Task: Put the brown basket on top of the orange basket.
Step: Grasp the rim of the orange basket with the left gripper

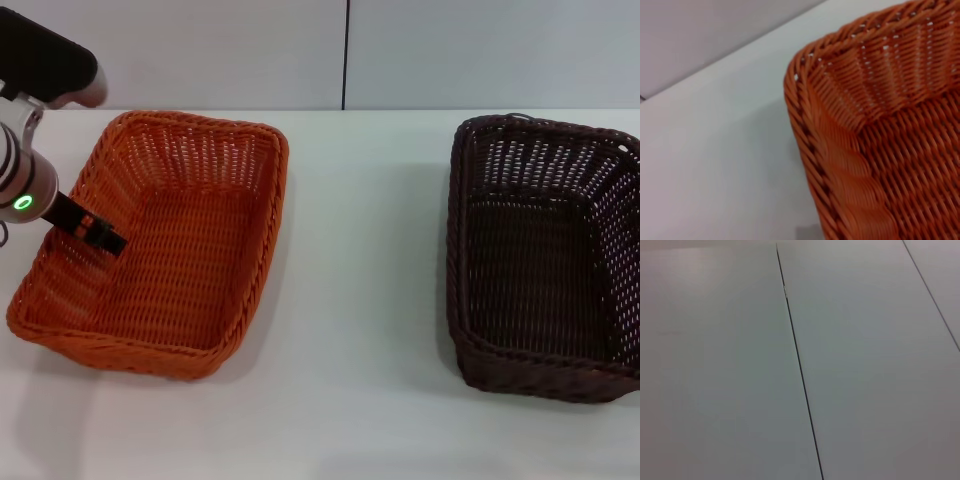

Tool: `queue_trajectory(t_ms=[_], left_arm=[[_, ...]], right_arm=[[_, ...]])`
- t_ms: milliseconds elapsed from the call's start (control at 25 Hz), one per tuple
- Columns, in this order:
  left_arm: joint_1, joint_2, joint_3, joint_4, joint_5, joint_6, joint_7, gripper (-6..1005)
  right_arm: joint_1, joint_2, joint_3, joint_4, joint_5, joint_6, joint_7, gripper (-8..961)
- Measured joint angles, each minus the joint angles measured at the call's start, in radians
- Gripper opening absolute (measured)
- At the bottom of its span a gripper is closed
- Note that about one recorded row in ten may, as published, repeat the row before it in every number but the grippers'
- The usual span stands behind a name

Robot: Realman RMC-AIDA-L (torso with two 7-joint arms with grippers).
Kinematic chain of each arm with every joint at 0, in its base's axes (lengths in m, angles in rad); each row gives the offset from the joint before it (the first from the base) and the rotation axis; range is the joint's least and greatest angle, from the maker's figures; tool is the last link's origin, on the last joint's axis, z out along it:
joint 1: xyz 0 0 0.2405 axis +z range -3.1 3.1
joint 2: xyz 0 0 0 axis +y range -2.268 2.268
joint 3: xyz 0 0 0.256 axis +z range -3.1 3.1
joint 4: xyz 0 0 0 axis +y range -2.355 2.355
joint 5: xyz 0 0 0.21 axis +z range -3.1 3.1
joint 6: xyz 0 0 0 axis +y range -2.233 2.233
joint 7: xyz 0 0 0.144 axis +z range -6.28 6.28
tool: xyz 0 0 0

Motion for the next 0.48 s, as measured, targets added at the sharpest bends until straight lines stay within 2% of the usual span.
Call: queue_trajectory(t_ms=[80, 480], left_arm=[[-0.005, 0.000, -0.004, -0.012, -0.001, 0.008, -0.001, 792], [0.014, 0.000, 0.015, -0.018, -0.027, 0.081, -0.007, 518]], right_arm=[[0.000, -0.001, 0.000, 0.000, 0.000, 0.002, 0.000, 823], [-0.011, -0.002, 0.000, 0.005, 0.000, 0.004, 0.000, 822]])
